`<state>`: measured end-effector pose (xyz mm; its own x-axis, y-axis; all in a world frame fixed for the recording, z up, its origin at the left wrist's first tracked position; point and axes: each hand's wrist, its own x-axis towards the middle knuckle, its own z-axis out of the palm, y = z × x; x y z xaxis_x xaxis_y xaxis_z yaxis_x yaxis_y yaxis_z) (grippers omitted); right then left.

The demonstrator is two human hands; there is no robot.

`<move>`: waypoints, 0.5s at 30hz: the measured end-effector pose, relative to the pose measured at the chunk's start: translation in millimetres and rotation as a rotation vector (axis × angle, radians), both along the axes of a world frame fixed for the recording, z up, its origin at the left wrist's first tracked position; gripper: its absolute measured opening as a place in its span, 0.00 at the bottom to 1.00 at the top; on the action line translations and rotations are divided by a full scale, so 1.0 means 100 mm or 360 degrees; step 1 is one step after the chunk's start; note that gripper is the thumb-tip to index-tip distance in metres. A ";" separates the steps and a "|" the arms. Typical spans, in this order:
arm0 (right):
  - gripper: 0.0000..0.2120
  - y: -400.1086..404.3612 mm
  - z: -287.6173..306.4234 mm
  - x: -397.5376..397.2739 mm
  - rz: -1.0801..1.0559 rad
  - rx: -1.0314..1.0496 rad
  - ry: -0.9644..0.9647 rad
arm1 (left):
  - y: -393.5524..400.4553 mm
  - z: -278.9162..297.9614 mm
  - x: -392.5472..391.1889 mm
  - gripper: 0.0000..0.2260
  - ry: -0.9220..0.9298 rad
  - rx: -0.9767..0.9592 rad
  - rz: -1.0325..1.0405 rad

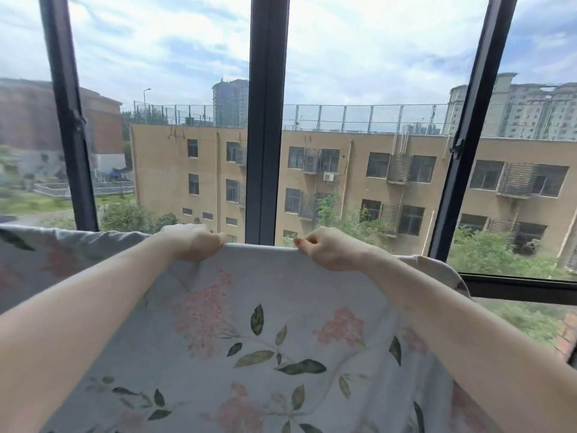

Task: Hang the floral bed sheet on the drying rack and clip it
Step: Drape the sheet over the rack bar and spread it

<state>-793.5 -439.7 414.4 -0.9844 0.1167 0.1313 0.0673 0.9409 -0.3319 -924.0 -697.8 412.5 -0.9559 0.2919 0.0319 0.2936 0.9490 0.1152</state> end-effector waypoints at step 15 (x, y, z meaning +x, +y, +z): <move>0.24 -0.22 -0.16 0.05 -0.0361 0.0316 0.0225 | -0.03 -0.13 0.24 0.20 0.0665 0.0623 -0.0255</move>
